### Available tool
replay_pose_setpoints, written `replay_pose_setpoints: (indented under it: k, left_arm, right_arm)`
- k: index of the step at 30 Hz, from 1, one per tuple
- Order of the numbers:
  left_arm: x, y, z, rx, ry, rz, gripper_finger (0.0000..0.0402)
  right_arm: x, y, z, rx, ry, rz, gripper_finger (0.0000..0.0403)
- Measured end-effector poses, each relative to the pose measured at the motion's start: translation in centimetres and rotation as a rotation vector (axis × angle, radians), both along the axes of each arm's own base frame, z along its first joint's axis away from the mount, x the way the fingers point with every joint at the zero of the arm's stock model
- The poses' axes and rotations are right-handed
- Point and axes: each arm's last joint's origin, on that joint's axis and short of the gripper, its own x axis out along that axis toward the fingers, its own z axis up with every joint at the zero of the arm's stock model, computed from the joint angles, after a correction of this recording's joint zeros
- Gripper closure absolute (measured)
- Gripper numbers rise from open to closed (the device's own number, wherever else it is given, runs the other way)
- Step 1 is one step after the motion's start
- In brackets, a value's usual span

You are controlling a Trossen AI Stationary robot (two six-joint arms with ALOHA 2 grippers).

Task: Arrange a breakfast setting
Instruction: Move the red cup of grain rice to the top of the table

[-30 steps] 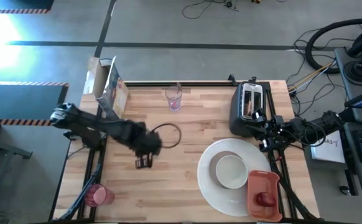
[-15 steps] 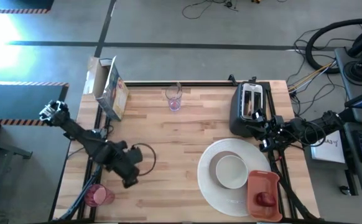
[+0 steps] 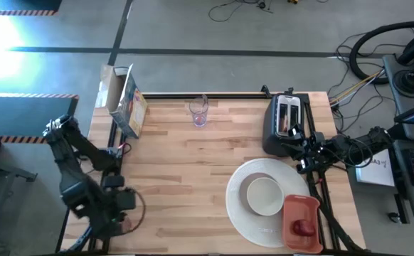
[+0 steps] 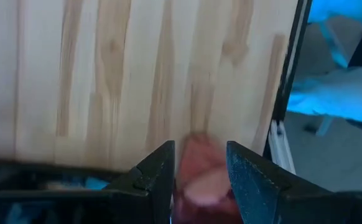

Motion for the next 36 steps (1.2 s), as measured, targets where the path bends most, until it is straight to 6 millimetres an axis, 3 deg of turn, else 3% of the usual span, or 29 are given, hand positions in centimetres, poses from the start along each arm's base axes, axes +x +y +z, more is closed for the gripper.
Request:
replay_pose_setpoints:
  k: [10,21,36]
  left_arm:
    - [-2.7,-2.1,-1.0,0.028,0.055,0.000,0.0274]
    - [-2.7,-3.0,-3.0,0.184,0.150,-0.039,0.0274]
    - [-2.8,-2.7,-4.4,0.205,0.184,-0.093,0.0274]
  right_arm:
    - [0.0,0.0,0.0,0.000,0.000,0.000,0.0307]
    - [0.0,0.0,0.0,0.000,0.000,0.000,0.0307]
    - [0.0,0.0,0.0,0.000,0.000,0.000,0.0307]
